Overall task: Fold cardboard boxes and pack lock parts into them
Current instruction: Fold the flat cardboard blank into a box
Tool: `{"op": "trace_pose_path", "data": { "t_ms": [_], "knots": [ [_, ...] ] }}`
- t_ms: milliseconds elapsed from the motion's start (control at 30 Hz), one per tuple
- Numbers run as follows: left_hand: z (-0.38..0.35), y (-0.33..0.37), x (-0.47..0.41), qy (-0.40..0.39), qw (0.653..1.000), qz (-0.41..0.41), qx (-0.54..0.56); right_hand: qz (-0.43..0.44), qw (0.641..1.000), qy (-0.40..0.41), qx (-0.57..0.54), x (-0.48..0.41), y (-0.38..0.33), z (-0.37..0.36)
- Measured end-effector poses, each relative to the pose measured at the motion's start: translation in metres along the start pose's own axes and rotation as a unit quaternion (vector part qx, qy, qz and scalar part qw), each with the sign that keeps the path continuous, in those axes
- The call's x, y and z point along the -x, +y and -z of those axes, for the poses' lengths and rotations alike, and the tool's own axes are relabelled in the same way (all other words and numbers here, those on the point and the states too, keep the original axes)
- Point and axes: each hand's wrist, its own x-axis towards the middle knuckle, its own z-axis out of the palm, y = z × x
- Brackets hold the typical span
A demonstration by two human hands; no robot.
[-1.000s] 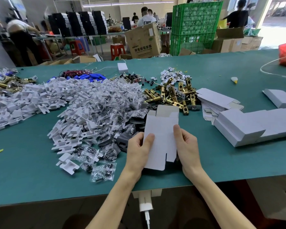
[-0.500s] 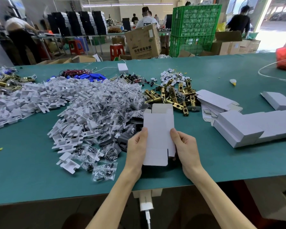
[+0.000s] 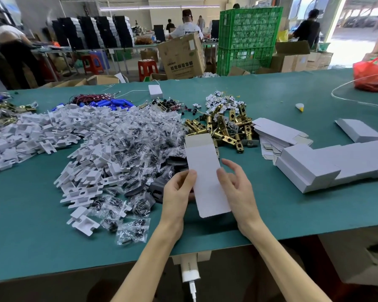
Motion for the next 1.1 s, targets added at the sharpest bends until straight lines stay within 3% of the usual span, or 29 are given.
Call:
{"op": "trace_pose_path", "data": {
  "t_ms": [200,333,567,1100],
  "knots": [
    [-0.002,-0.0033,0.0012,-0.024,0.999,-0.044,-0.018,-0.003,0.998,-0.039,-0.057,0.0008,-0.0053,0.0019],
    [-0.0026,-0.0066,-0.0005,-0.081,0.994,-0.055,-0.048,-0.027,0.995,-0.003,-0.101,-0.0018,-0.0037,0.0053],
    [-0.0006,-0.0088,-0.0018,-0.053,0.995,-0.074,-0.045,-0.021,0.995,-0.048,-0.081,-0.0017,-0.0005,0.0049],
    [-0.0004,-0.0072,0.0033,-0.049,0.993,-0.069,-0.083,-0.021,0.996,-0.055,-0.061,-0.0042,0.0004,0.0073]
  ]
}}
